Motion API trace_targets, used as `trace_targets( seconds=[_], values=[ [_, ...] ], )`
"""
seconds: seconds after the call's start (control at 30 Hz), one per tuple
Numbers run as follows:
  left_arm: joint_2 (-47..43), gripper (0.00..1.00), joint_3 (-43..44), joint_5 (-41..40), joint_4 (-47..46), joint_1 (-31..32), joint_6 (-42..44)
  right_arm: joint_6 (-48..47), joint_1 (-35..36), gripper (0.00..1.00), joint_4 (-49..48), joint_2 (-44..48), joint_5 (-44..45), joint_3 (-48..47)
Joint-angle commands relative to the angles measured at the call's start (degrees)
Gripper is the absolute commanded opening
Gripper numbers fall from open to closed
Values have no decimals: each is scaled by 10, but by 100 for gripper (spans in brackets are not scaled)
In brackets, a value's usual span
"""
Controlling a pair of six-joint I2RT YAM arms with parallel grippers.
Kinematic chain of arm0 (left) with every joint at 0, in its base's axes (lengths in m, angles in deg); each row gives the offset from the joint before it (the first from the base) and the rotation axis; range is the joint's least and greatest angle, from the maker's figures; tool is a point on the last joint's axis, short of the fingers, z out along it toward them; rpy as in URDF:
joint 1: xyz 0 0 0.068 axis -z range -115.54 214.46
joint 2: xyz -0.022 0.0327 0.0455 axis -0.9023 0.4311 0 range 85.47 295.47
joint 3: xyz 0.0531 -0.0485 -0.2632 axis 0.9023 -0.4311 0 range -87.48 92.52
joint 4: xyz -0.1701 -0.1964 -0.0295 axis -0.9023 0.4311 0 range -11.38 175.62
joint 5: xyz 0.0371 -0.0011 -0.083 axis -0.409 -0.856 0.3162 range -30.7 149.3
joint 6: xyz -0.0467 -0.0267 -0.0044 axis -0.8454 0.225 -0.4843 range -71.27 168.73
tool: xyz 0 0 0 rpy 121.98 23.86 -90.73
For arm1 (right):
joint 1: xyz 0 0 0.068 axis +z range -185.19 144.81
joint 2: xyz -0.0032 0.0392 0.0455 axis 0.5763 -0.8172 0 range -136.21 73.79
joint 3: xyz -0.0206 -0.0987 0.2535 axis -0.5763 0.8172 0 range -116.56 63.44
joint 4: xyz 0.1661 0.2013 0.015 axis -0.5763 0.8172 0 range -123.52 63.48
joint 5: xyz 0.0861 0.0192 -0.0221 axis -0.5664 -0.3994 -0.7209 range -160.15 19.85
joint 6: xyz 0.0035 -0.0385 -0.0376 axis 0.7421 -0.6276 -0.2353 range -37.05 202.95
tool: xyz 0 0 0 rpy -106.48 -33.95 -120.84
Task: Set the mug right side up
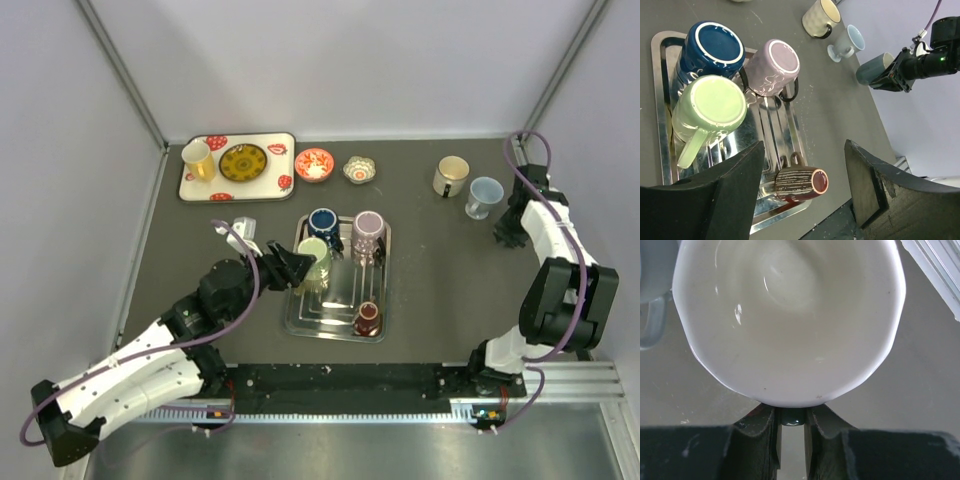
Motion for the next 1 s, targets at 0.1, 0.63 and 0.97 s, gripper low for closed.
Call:
trace_targets(
  seconds=[0.1, 0.63, 0.97],
  values=[
    [24, 70, 3, 0, -6, -1, 10, -4, -13, 0, -53, -35, -9, -58],
    [61, 71, 2, 18, -9, -1, -5, -9, -13, 29, -50, -69, -28, -66],
    [54, 72, 3, 19, -4, -1, -4, -5, -12, 54, -34, -17, -22, -62]
  ],
)
